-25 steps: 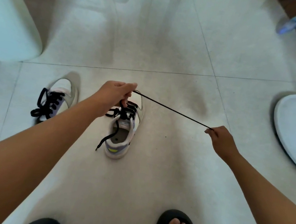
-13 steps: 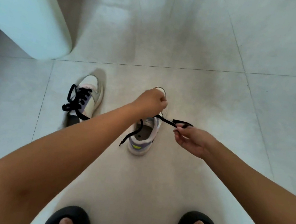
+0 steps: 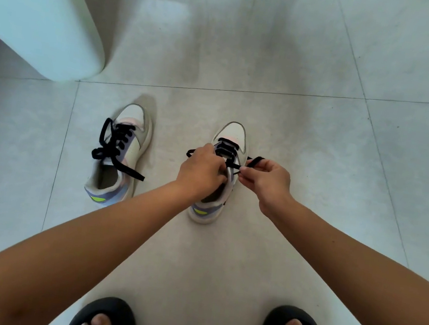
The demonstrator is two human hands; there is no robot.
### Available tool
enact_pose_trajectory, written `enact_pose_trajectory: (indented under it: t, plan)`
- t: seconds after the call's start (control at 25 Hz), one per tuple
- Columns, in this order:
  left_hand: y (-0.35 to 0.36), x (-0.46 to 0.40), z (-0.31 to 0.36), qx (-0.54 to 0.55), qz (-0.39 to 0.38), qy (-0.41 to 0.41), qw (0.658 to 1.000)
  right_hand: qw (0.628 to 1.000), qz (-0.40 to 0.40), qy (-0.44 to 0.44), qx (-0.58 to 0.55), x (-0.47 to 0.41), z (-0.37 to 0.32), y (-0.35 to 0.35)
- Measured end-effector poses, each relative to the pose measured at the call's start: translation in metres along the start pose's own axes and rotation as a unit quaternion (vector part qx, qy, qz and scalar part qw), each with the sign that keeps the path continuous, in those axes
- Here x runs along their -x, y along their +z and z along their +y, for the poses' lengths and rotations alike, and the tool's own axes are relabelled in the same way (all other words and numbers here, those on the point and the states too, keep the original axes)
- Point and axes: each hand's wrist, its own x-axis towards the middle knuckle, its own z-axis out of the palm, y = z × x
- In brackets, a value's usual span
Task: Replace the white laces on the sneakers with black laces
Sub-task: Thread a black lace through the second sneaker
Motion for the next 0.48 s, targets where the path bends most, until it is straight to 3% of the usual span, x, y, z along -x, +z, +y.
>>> enact_pose_trajectory:
  t: [0.32,0.48]
  plan:
    - [0.008,0.004,-0.004,0.022,0.058,0.004,0.998,0.993,0.007,-0.07,0.093,0.0,0.0,0.004]
    - [0.026,0.02,-0.004,0.11,0.079,-0.036,0.99,0.98,0.023,-0.094,0.172,0.003,0.008,0.002]
